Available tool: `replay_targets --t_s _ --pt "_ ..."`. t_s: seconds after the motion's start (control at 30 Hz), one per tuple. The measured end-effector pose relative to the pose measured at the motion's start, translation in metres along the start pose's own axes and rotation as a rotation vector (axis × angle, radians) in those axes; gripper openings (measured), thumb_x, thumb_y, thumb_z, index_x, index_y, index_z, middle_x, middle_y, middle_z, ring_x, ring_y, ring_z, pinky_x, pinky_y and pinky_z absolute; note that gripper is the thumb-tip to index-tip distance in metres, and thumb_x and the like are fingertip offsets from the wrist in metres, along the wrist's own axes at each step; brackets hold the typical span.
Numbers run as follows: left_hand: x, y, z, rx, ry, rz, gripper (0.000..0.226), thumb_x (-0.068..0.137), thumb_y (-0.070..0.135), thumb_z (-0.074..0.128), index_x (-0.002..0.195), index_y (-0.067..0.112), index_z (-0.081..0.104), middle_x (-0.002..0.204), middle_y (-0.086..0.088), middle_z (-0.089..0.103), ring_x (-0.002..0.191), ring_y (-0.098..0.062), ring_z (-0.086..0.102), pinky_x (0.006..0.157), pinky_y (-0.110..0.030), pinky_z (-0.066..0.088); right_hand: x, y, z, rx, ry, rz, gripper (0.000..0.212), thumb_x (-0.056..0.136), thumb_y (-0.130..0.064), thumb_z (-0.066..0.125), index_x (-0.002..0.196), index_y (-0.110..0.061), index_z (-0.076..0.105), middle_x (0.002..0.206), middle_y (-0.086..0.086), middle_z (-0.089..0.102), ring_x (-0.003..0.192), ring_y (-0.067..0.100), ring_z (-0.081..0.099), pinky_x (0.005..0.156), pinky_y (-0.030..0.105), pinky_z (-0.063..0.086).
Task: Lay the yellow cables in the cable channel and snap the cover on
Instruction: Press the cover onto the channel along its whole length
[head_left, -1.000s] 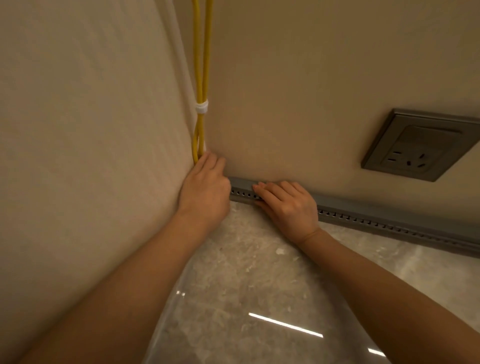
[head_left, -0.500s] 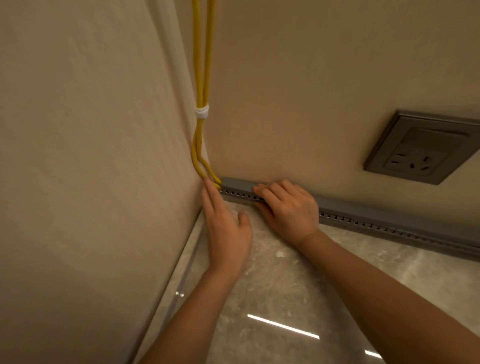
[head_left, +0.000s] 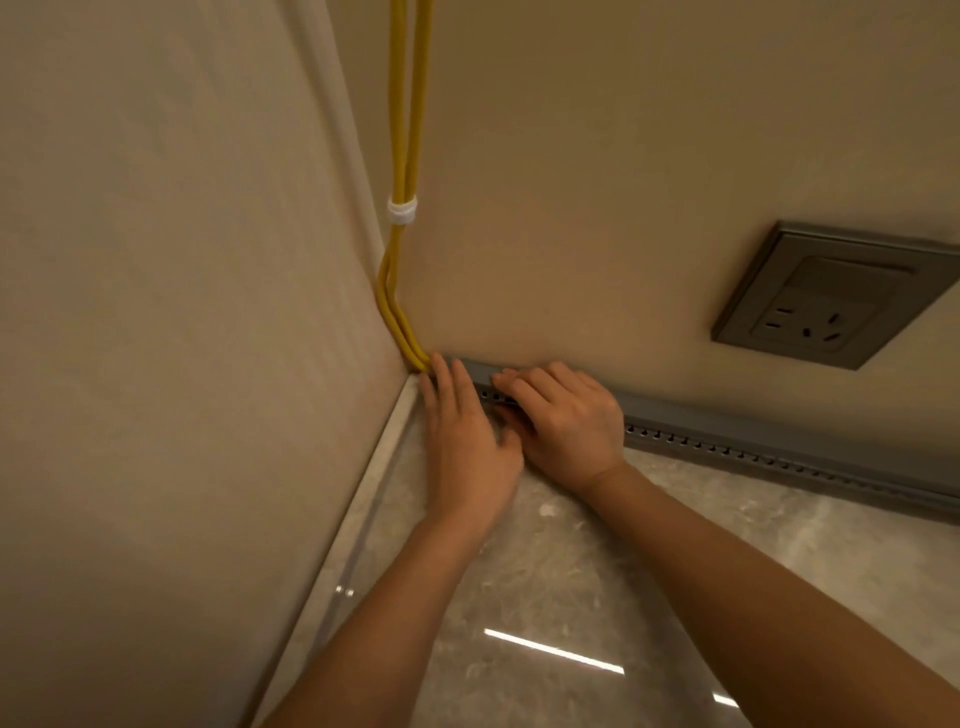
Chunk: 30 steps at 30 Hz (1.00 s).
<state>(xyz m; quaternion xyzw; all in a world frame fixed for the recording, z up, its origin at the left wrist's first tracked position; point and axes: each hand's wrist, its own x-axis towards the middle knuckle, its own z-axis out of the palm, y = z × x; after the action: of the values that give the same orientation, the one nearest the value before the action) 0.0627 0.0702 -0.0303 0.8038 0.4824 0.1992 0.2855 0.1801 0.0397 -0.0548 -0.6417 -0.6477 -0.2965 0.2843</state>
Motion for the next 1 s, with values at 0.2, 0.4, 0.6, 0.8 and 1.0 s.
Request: replay_targets --t_s 0.2,0.4,0.6,0.8,1.0 --pt "0.001 -0.002 -0.006 0.67 0.044 0.137 0.069 0.095 0.038 0.034 0.149 0.007 0.005 0.157 -0.016 0.003 0.144 -0.026 -0.001 0.113 -0.051 0.0 0.0 -0.001 -0.004 0.021 -0.052 0.006 0.021 0.08 -0.02 0.065 0.1 -0.014 0.071 0.087 0.001 0.07 0.074 0.023 0.061 0.063 0.032 0.044" --pt "0.005 0.001 -0.01 0.815 -0.003 0.185 0.063 0.099 0.034 0.029 0.147 0.0 0.007 0.153 -0.023 0.013 0.14 -0.034 0.014 0.115 -0.046 0.009 -0.003 0.002 -0.025 0.211 -0.222 -0.088 0.035 0.077 -0.007 0.061 0.112 -0.004 0.066 0.106 0.01 0.068 0.092 0.028 0.061 0.078 0.034 0.045" --pt "0.006 0.004 -0.012 0.896 -0.052 0.186 0.07 0.099 0.043 0.03 0.145 -0.004 0.006 0.151 -0.026 0.017 0.138 -0.036 0.018 0.114 -0.046 0.014 -0.034 0.009 -0.065 0.337 -0.204 0.127 0.023 0.09 -0.006 0.051 0.103 0.003 0.067 0.099 0.014 0.067 0.091 0.03 0.059 0.085 0.033 0.046" --pt "0.006 0.006 -0.015 0.968 -0.08 0.207 0.067 0.101 0.039 0.026 0.145 -0.007 0.003 0.15 -0.028 0.016 0.136 -0.038 0.02 0.114 -0.045 0.015 -0.048 0.003 -0.093 0.805 -0.163 1.122 0.032 0.095 -0.026 0.05 0.076 -0.009 0.068 0.064 0.0 0.068 0.059 0.009 0.062 0.054 0.019 0.049" --pt "0.005 0.006 -0.014 1.029 -0.099 0.207 0.067 0.102 0.036 0.024 0.144 -0.008 -0.003 0.15 -0.031 0.011 0.138 -0.039 0.017 0.114 -0.045 0.015 -0.028 0.028 -0.103 1.364 -0.24 1.894 0.051 0.095 -0.047 0.04 0.083 -0.001 0.059 0.066 0.011 0.065 0.054 0.015 0.059 0.042 0.017 0.049"
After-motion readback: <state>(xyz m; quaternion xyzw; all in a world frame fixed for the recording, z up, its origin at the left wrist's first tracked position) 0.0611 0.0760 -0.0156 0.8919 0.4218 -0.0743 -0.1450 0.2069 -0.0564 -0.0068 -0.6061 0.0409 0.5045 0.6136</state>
